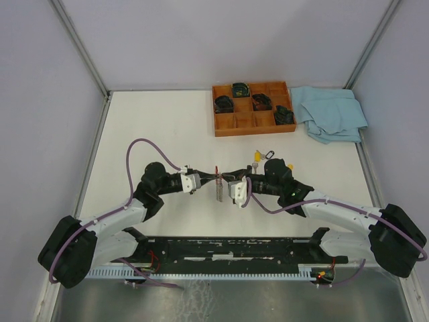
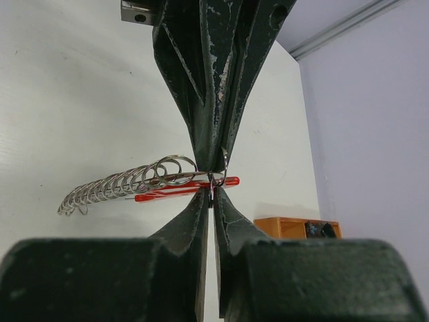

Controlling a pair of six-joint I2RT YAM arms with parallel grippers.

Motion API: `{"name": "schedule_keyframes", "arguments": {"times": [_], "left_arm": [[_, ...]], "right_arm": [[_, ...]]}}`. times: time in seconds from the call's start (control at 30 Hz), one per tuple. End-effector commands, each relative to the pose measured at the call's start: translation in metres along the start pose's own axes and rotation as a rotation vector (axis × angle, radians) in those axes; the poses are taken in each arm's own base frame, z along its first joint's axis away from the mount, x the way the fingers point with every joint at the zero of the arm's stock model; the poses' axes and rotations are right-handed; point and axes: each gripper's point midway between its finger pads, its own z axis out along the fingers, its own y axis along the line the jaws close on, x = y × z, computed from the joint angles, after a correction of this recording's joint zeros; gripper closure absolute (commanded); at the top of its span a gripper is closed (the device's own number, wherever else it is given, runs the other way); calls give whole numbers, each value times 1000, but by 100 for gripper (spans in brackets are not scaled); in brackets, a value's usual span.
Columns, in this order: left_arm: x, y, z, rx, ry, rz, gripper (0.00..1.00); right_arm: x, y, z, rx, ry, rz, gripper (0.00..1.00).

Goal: Put the keys on the keyring

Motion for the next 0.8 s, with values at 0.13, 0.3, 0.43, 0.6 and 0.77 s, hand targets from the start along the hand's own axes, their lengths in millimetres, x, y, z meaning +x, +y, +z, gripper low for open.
{"name": "schedule_keyframes", "arguments": {"times": [0.13,0.3,0.43,0.6,0.77], "left_arm": [[-20,13,2,-40,-50,42,97],[-19,13,1,-39,-45,45,97],[-18,13,1,-37,-41,48,97],[-18,12,1,-35,-41,49,97],[-18,12,2,-33,-40,48,97]], "right_arm": [[-8,-9,-4,22,-14,-17,81],[-11,-12,-7,27,-17,-21,79],[-12,-13,-7,30,-17,-21,78],[-13,-13,-6,28,-23,-17,78],[-12,-14,-4,35,-27,-5,79]]}}
